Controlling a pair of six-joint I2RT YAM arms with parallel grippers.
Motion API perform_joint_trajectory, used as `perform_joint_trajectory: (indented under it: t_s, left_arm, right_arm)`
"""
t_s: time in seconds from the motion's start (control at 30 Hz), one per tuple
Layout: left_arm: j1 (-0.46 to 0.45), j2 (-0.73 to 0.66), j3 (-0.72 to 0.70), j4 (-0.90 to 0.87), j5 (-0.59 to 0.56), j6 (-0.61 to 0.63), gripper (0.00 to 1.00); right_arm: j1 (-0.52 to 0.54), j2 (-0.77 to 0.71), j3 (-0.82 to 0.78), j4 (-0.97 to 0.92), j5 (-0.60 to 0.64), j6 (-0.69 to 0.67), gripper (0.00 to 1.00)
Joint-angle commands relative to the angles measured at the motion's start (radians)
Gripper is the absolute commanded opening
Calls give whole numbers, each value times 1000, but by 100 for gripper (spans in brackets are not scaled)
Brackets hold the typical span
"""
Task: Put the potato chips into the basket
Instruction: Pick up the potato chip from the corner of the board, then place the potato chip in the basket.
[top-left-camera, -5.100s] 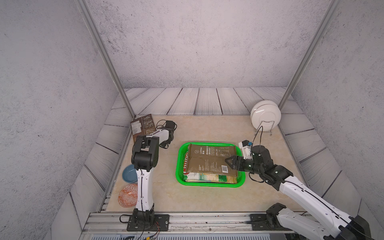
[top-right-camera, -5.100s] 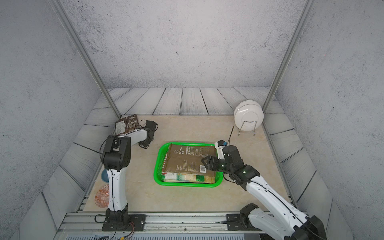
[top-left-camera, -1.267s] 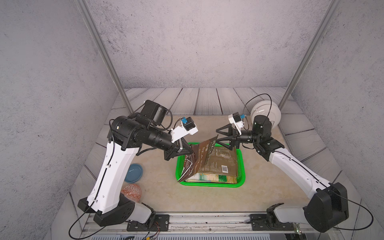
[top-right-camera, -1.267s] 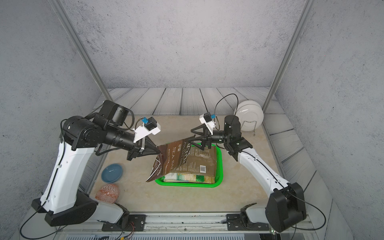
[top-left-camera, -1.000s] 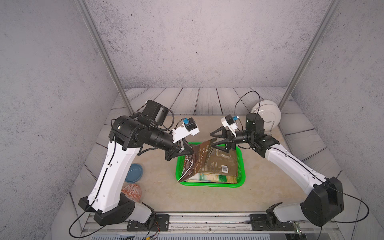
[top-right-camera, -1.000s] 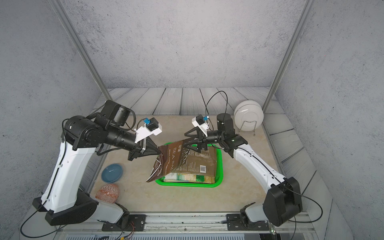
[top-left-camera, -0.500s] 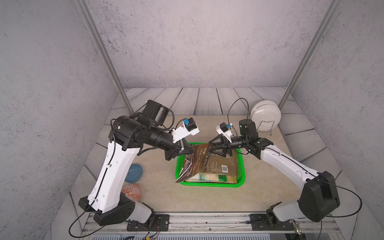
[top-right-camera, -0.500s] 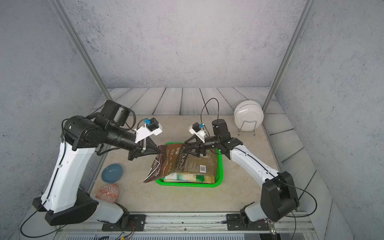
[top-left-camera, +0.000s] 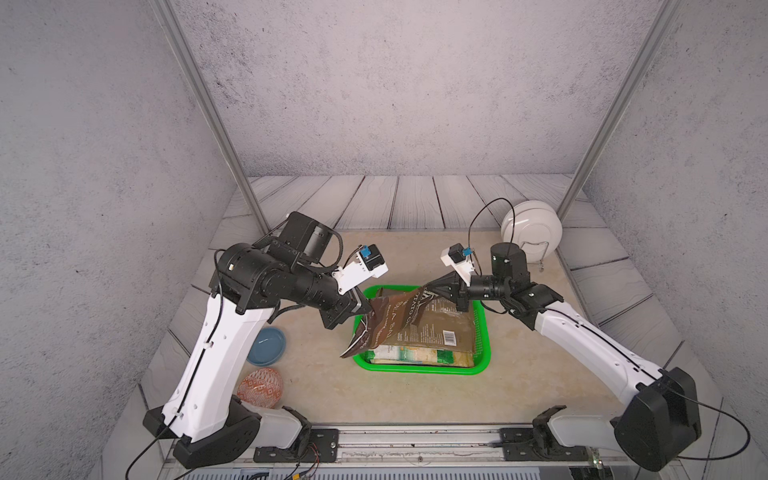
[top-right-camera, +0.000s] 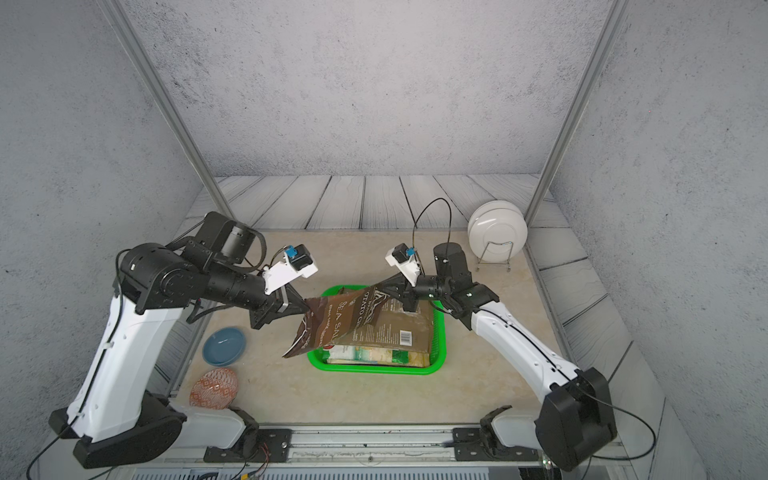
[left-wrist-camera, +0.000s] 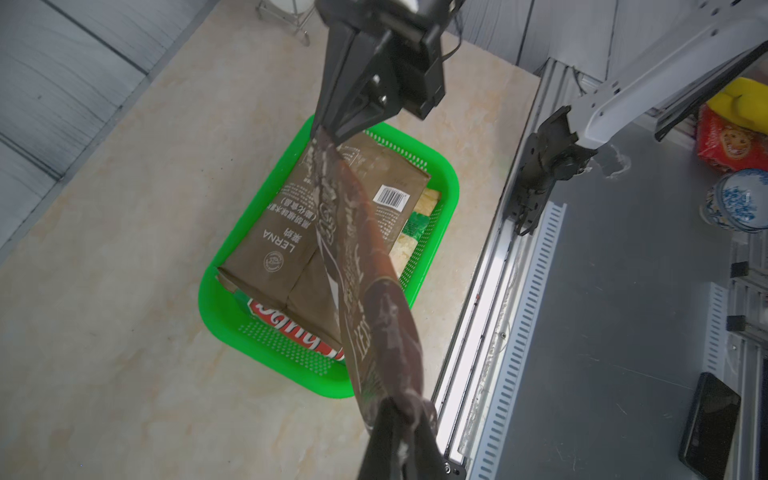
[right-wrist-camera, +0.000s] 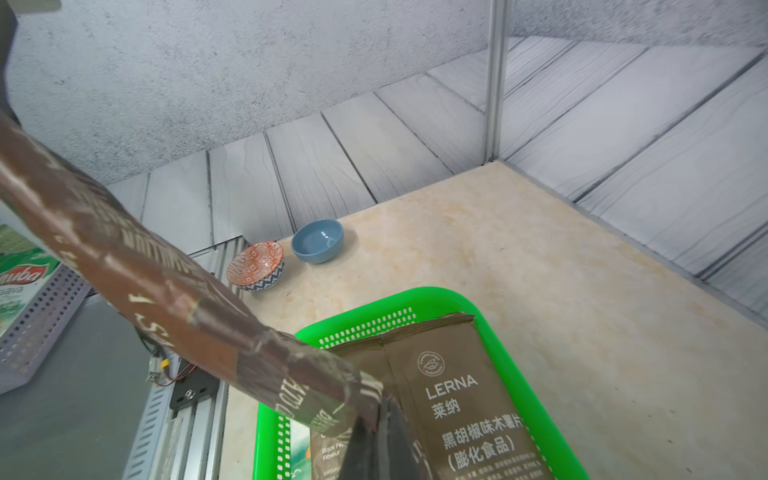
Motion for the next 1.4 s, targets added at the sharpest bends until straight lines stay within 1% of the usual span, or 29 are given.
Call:
perform_joint_trajectory:
  t_s: [0.0,0.17,0.23,0.37,0.53,0.73,0.8,0.9,1.07,1.2,1.37]
  left_arm:
    - [-5,-20,-50,88,-129,-39,0]
    - [-3,-65,-185,226,-270,-67,0]
    - [1,-79,-242,286,-317,-84,0]
    - [6,-98,-339,382,-360,-117,0]
    - [11,-117,-440,440,-349,-141,0]
    - [14,-164,-514,436,-269,-145,0]
    - [14,-177,-538,430,-258,-144,0]
    - [14,-194,-582,433,-258,-147,0]
    - [17,-212,-655,463,-269,-158,0]
    - [25,-211,-670,480,-272,-166,0]
    - [30,-168,-658,501,-307,-185,0]
  right_arm:
    - [1,-77,37,-111,92,18,0]
    - [1,-136,109,-303,200,64,0]
    - [2,-155,129,-380,225,74,0]
    - [2,-185,149,-508,246,113,0]
    - [2,-190,146,-636,244,157,0]
    - [2,-185,132,-736,208,191,0]
    - [2,-189,132,-754,197,198,0]
    - [2,-189,139,-782,186,203,0]
    - [2,-174,171,-850,202,205,0]
    - [2,-163,184,-866,232,205,0]
    - [1,-97,202,-862,281,201,0]
